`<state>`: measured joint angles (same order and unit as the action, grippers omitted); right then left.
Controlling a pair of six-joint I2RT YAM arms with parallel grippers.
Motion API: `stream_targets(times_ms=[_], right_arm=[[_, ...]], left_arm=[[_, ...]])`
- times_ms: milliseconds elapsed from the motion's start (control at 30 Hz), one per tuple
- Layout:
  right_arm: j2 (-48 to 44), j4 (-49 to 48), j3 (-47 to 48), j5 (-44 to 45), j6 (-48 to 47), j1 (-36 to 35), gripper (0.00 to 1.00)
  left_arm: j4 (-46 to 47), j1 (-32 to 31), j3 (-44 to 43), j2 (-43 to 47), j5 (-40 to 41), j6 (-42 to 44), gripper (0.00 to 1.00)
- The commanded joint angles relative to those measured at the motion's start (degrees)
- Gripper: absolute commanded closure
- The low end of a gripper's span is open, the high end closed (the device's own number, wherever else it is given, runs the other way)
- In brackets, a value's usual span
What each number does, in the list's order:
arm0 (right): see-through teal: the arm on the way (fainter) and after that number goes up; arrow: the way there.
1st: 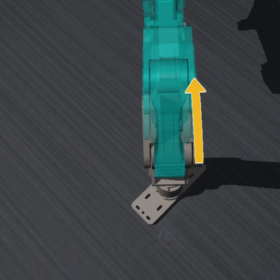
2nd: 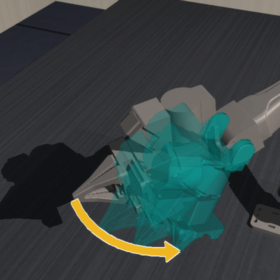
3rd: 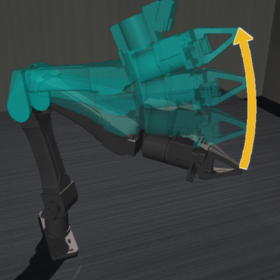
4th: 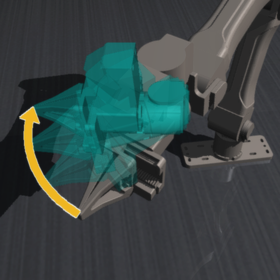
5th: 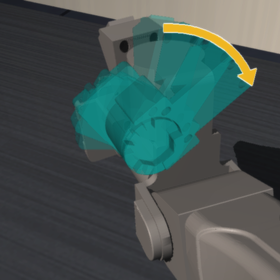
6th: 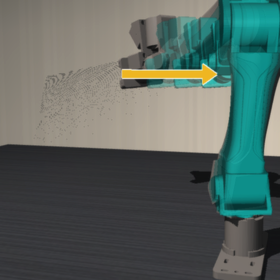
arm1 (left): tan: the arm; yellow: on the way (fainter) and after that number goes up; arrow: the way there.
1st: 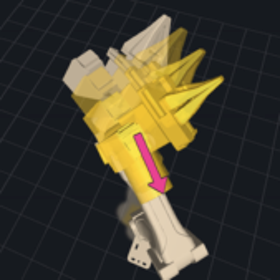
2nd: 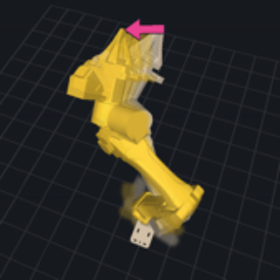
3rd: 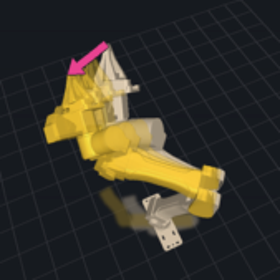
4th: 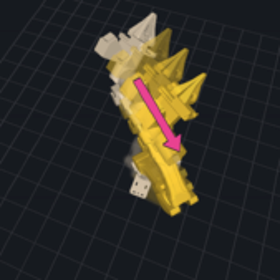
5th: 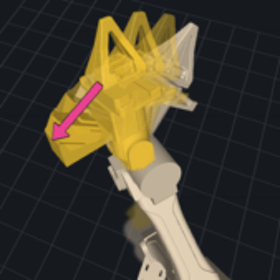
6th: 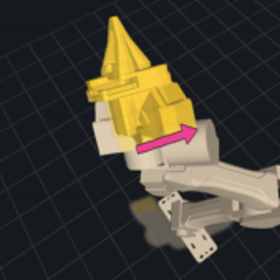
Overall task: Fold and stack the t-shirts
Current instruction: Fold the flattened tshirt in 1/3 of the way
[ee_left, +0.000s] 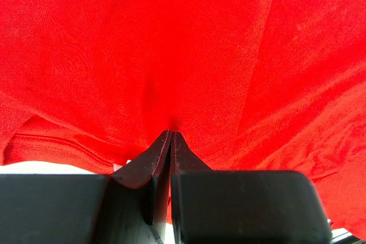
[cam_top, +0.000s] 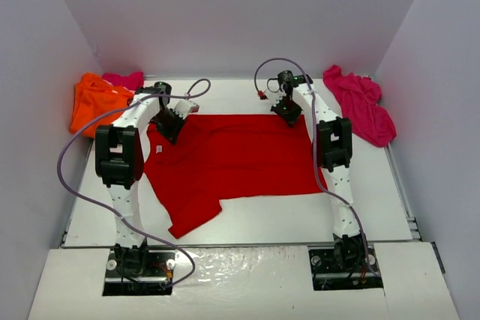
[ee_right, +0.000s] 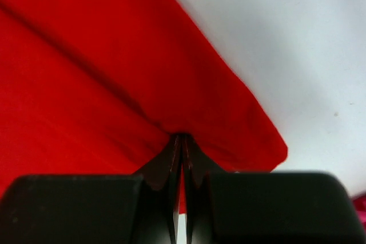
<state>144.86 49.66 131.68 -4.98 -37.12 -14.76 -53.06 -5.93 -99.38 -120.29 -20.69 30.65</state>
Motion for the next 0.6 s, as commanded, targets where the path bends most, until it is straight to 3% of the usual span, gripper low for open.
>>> stream_targets(times_ms=[0,300,567], right_arm=[[-0.87,-1.03,1.01,2.05,0.82,-0.27,1.00],[-5.07,-0.81,-5.65,1.30,-0.40,-0.44,1.00],[-13.39,3.80,-14.83,-5.28,-4.05,-1.01,0.98]], left_arm=[[0.24,0.63,-0.53,5.18,0.07,0.63,1.00],[0.50,0.84,0.75,5.94,-0.05,0.81,1.00],[0.83,0.84,1.91,6.51,-0.20,0.81,1.00]])
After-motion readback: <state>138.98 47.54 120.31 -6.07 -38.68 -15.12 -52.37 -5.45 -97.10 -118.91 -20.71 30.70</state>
